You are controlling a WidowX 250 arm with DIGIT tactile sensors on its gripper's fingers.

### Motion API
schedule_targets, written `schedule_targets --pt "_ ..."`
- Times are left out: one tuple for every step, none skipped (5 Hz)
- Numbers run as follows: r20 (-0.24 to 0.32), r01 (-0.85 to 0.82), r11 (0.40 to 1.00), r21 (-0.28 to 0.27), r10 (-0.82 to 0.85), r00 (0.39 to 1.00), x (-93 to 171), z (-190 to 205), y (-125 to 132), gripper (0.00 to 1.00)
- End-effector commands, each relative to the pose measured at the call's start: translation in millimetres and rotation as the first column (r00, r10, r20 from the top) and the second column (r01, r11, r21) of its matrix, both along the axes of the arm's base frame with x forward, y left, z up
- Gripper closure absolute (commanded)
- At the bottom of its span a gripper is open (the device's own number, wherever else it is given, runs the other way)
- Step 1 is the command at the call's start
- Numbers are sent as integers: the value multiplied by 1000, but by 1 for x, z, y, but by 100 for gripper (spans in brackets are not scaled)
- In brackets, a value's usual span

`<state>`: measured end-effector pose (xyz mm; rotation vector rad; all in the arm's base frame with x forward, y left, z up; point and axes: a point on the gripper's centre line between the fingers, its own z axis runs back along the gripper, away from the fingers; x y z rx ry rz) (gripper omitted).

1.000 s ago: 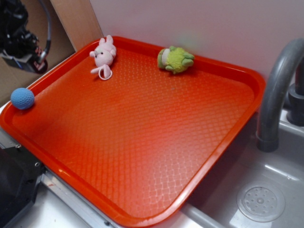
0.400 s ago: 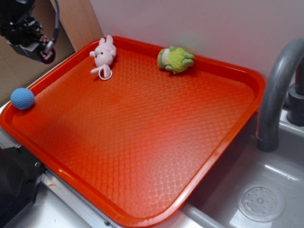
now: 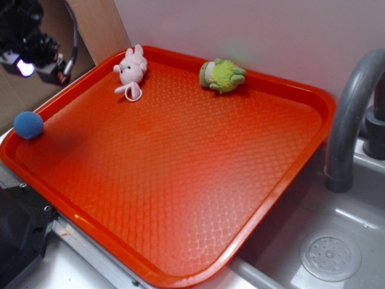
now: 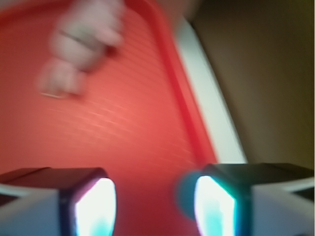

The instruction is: Grab the blue ball.

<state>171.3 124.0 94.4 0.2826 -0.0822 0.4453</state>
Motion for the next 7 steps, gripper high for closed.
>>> schedule_targets --pt "-65 -127 991 47 130 989 -41 -14 50 0" --pt "-60 -136 989 55 139 988 -44 -18 54 0" --pt "-68 -133 988 73 138 988 -49 -22 61 0" --pt "-96 -117 990 76 124 988 -62 -28 62 0" --pt "-109 -36 998 -51 30 994 -63 -38 43 0" --pt "-113 5 995 -97 -16 993 -58 -42 25 0" --pt "-114 -3 995 -102 -9 993 -54 -48 16 100"
